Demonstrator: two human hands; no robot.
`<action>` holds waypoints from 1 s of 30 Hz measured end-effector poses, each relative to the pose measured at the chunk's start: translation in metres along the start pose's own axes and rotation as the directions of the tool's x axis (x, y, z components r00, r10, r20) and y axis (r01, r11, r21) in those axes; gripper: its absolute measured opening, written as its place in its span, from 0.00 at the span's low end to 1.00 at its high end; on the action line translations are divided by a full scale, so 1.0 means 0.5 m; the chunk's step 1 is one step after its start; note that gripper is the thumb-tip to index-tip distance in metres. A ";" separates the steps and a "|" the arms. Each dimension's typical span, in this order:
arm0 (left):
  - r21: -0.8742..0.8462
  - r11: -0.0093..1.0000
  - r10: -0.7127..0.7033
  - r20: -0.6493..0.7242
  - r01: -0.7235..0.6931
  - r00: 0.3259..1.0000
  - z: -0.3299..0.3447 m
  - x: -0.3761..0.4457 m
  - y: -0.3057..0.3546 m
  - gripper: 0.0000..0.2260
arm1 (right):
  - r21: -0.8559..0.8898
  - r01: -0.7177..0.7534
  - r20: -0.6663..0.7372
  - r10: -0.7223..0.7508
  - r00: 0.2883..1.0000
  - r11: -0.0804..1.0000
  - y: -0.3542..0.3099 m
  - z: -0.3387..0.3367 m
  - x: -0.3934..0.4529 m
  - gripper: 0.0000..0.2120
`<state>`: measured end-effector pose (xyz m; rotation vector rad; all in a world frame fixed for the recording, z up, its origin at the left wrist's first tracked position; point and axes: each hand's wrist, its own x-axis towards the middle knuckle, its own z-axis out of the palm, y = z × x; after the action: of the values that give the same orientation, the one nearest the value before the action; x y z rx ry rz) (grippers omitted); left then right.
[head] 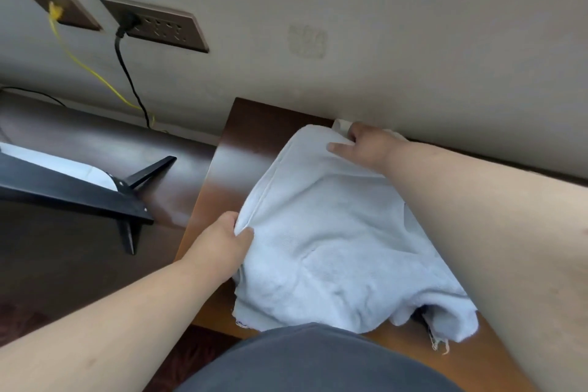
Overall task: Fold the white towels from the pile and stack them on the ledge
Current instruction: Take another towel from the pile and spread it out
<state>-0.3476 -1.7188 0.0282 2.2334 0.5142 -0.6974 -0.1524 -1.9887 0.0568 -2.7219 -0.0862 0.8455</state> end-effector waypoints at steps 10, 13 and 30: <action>-0.055 0.998 0.019 0.094 -0.014 0.995 0.013 0.007 -0.030 0.07 | -0.061 -0.258 -0.082 0.253 0.964 0.964 0.000 0.028 0.041 0.34; 0.002 1.000 -0.028 0.126 0.028 0.992 0.011 0.008 -0.039 0.07 | -0.245 -0.221 0.019 0.232 0.972 0.944 -0.004 0.017 0.060 0.22; 0.115 0.982 -0.159 0.068 0.150 0.985 -0.013 0.031 -0.027 0.21 | 0.304 0.128 -0.390 0.001 0.921 0.944 0.088 0.047 -0.054 0.16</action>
<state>-0.3409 -1.7026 0.0155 2.2744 0.6297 -0.9077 -0.1893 -2.0286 0.0402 -2.4974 0.0438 0.2593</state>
